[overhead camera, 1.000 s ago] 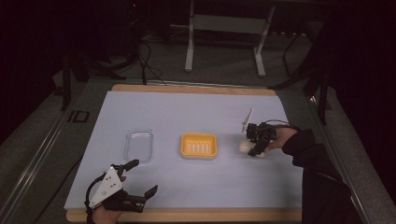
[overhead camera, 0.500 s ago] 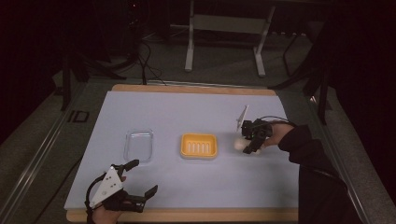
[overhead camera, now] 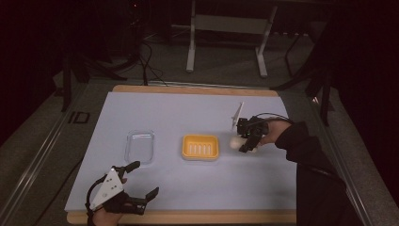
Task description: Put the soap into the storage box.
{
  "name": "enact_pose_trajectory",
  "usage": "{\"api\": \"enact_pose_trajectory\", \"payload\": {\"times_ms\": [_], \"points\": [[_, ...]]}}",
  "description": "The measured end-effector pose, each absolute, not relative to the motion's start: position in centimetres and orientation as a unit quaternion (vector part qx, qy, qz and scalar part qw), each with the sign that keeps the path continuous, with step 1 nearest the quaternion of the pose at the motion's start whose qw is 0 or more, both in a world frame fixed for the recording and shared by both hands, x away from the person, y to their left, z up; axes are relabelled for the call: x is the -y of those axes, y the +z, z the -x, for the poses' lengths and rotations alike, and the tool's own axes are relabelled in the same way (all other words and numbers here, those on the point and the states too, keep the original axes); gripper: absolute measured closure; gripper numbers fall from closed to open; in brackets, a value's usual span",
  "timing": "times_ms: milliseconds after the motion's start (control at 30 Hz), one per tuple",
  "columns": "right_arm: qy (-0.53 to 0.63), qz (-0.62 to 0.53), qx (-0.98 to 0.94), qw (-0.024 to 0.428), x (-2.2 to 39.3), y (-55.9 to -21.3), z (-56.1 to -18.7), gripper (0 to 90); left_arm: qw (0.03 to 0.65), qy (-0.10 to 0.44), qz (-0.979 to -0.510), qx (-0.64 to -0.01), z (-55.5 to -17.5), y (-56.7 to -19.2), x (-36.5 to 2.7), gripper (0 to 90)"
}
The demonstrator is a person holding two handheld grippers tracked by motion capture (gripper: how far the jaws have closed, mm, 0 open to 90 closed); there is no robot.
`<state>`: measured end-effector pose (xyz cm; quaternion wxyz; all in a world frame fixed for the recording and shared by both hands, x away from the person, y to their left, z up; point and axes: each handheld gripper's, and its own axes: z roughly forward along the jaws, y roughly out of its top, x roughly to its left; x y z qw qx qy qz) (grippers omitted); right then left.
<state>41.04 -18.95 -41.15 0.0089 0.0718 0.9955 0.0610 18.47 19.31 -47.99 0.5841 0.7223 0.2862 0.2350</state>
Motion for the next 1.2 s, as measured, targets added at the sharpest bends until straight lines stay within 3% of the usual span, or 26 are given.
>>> {"api": "enact_pose_trajectory", "payload": {"times_ms": [1200], "points": [[0.127,-0.013,-0.991,0.035,12.7,-38.6,-41.1,50.0,0.586,0.228,-0.723,-0.286,-18.5,-48.0,-19.2,1.1]]}}
